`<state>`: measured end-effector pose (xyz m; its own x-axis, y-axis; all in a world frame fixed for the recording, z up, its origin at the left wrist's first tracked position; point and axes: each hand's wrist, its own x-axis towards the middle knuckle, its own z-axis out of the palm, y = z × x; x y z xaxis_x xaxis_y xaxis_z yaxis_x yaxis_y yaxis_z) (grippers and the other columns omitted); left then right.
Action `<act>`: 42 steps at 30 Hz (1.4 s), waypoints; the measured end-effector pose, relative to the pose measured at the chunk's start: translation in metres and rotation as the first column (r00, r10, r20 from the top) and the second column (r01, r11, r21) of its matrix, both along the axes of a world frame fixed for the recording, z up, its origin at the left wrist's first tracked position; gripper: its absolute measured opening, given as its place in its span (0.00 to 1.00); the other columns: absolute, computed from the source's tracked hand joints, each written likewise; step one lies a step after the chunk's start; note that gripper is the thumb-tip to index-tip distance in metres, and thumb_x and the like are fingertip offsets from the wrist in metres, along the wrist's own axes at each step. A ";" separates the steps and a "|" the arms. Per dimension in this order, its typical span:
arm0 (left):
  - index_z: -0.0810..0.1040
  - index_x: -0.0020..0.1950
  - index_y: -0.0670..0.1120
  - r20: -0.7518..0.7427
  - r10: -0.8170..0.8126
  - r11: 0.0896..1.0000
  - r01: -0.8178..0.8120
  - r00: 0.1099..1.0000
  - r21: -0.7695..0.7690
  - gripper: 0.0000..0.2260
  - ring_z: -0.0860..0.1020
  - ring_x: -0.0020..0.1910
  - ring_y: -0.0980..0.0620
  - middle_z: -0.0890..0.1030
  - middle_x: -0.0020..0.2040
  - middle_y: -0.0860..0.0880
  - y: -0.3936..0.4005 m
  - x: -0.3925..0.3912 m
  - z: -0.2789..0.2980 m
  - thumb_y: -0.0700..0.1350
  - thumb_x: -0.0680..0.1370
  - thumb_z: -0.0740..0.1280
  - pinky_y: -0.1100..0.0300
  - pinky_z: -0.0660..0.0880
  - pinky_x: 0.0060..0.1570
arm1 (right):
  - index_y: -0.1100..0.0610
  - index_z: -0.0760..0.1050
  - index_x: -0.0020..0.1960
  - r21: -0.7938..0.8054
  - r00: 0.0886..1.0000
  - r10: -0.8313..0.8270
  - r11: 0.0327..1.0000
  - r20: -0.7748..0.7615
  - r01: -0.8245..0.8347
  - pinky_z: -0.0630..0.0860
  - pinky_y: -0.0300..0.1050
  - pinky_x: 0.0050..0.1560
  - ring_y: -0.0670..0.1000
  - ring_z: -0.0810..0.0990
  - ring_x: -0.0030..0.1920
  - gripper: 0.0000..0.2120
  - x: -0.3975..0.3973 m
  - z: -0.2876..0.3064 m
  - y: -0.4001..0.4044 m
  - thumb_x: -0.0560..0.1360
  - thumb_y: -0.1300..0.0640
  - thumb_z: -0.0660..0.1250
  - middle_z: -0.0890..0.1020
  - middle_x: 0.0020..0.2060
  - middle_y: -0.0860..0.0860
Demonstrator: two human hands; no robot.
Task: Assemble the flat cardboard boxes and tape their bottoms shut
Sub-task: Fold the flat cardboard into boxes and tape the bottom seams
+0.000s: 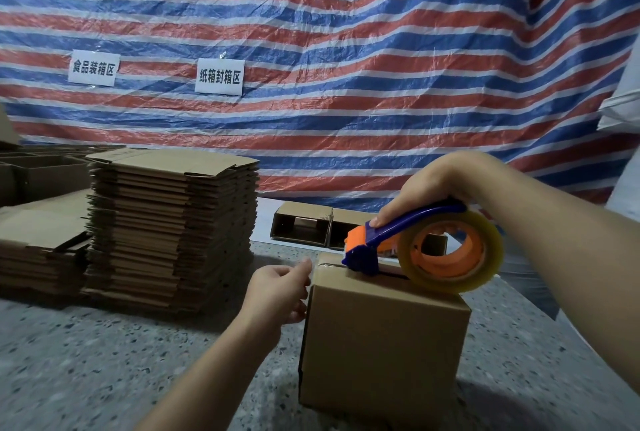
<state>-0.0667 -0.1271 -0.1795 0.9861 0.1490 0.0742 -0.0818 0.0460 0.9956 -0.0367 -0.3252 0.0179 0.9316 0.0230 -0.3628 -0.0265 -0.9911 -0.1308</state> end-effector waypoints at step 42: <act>0.64 0.74 0.61 0.255 -0.139 0.643 -0.109 0.957 0.758 0.20 0.75 0.51 0.63 0.77 0.65 0.55 -0.019 -0.050 0.021 0.60 0.82 0.52 0.62 0.75 0.51 | 0.55 0.79 0.54 0.016 1.000 -0.007 1.000 -0.026 0.008 0.79 0.38 0.31 0.47 0.85 0.31 0.27 0.000 -0.001 0.003 0.69 0.33 0.72 0.87 0.35 0.51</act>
<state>-0.1163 -0.1456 -0.1584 0.9075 -0.0969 0.4087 -0.3511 -0.7089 0.6117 -0.0365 -0.3218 0.0167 0.9219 0.0220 -0.3868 -0.0376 -0.9886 -0.1457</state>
